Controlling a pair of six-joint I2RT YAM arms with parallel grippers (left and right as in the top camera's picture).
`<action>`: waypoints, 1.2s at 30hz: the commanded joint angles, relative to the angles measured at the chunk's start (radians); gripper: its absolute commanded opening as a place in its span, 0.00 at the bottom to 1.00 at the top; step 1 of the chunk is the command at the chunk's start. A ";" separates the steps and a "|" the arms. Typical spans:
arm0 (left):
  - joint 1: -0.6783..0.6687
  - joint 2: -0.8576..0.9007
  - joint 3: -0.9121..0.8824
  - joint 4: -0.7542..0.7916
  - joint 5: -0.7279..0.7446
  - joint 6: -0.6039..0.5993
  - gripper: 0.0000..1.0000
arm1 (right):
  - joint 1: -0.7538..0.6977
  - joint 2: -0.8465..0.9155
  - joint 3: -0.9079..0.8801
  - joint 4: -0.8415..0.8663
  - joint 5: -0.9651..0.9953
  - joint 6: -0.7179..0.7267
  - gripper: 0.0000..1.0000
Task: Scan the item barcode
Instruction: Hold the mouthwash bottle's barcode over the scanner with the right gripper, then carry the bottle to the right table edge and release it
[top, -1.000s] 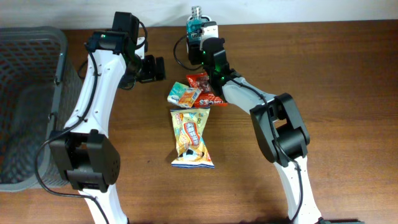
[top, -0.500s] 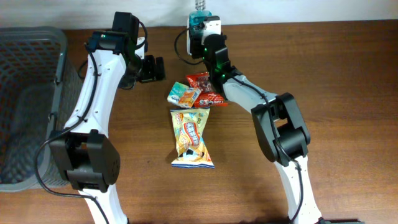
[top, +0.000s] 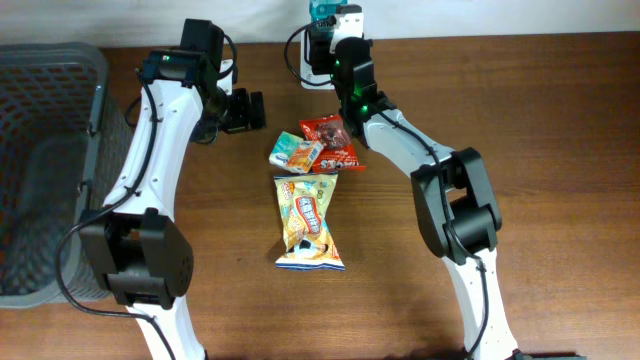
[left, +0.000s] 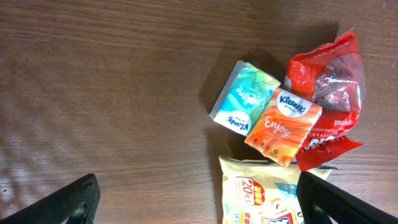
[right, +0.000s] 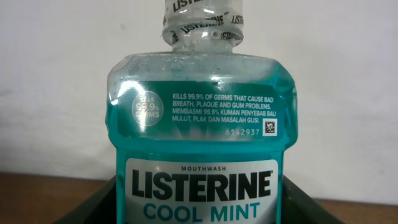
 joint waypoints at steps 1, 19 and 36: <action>0.002 0.002 0.001 0.001 0.011 0.001 0.99 | 0.011 0.055 0.034 0.012 -0.005 0.004 0.52; 0.001 0.002 0.001 0.001 0.011 0.001 0.99 | -0.059 -0.085 0.058 -0.125 0.140 0.053 0.48; 0.001 0.002 0.001 0.001 0.011 0.000 0.99 | -0.836 -0.190 0.047 -1.076 0.227 0.295 0.48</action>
